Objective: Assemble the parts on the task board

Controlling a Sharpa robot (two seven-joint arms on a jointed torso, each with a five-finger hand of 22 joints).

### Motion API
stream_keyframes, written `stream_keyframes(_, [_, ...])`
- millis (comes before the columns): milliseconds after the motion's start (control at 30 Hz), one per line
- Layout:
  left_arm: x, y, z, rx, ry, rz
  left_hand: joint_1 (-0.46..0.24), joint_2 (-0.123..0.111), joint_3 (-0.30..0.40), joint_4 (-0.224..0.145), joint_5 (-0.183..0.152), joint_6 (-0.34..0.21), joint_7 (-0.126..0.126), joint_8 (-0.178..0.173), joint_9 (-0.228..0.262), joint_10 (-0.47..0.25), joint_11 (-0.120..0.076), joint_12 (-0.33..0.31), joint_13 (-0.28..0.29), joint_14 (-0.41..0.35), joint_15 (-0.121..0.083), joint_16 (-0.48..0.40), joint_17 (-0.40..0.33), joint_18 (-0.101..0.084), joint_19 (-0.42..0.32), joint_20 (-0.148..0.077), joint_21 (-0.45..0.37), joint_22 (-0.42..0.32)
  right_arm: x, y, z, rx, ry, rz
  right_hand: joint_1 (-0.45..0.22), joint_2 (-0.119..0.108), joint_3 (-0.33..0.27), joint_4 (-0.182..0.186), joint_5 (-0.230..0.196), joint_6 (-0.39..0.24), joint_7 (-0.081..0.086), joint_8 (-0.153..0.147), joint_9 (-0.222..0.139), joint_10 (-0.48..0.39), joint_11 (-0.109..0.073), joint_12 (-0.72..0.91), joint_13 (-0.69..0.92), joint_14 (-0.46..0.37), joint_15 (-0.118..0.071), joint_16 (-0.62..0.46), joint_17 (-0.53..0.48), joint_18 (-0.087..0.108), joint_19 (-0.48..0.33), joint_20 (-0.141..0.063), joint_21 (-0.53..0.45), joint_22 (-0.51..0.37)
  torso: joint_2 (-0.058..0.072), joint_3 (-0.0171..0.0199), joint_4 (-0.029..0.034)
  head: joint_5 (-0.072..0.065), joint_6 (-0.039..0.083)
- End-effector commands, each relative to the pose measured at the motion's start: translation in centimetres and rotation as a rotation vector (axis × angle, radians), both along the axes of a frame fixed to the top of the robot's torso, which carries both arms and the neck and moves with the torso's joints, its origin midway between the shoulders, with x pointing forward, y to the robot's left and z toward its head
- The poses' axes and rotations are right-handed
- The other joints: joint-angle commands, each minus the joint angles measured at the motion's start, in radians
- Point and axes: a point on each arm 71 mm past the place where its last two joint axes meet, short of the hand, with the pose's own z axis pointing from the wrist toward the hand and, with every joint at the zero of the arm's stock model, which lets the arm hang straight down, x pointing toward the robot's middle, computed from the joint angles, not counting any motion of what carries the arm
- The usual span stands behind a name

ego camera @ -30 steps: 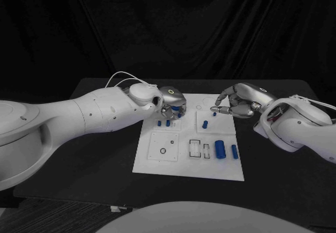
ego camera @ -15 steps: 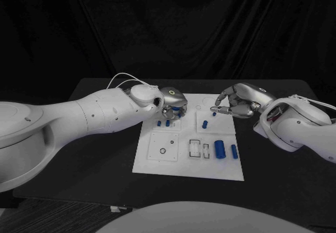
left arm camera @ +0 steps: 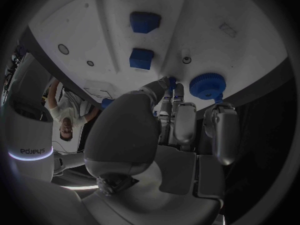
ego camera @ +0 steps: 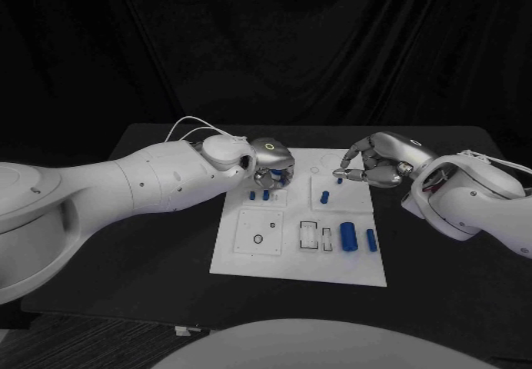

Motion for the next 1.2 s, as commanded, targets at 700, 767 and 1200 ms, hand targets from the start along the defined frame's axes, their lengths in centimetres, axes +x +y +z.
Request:
stream_keyframes(700, [-0.4,3.9,5.0,-0.035,-0.084,-0.002,0.016,0.007,0.002,-0.005,-0.051,0.023,-0.004,0.007,-0.015,0.050,-0.014,-0.026,-0.004,0.025,-0.009,0.011,0.008,0.009,0.007,-0.010,-0.015,0.203,-0.1,-0.1,-0.6,-0.011,0.021,-0.008,0.007,0.004,-0.010,-0.002,0.012,0.006,-0.004,0.020,0.015,0.099,-0.002,0.017,0.268,0.093,0.006,-0.008,0.204,0.023,0.024,0.006,-0.026,0.216,-0.001,0.0022,0.0000,0.005,0.000])
stream_keyframes(767, [-0.3,4.1,5.0,-0.026,-0.076,0.004,0.015,0.007,0.002,-0.004,-0.052,0.023,-0.004,0.007,-0.015,0.049,-0.014,-0.028,-0.004,0.025,-0.009,0.011,0.008,0.009,0.006,-0.010,-0.016,0.203,-0.1,-0.2,-0.7,-0.011,0.022,-0.008,0.007,0.004,-0.010,-0.002,0.012,0.006,-0.004,0.020,0.015,0.099,-0.002,0.017,0.268,0.093,0.006,-0.008,0.204,0.023,0.024,0.006,-0.026,0.216,-0.002,0.0029,-0.0003,0.006,0.000])
stream_keyframes(1200, [0.0,4.5,3.3,-0.005,-0.045,0.034,0.009,0.004,-0.004,0.004,-0.060,0.015,-0.004,0.000,-0.019,0.046,-0.013,-0.036,-0.006,0.021,-0.009,0.006,0.000,0.010,0.005,-0.010,-0.020,0.202,-0.1,-0.3,-0.8,-0.011,0.025,-0.009,0.007,0.004,-0.010,-0.002,0.012,0.006,-0.004,0.020,0.015,0.099,-0.002,0.017,0.268,0.093,0.006,-0.008,0.204,0.023,0.024,0.006,-0.026,0.216,0.001,-0.0018,0.0008,0.003,0.000])
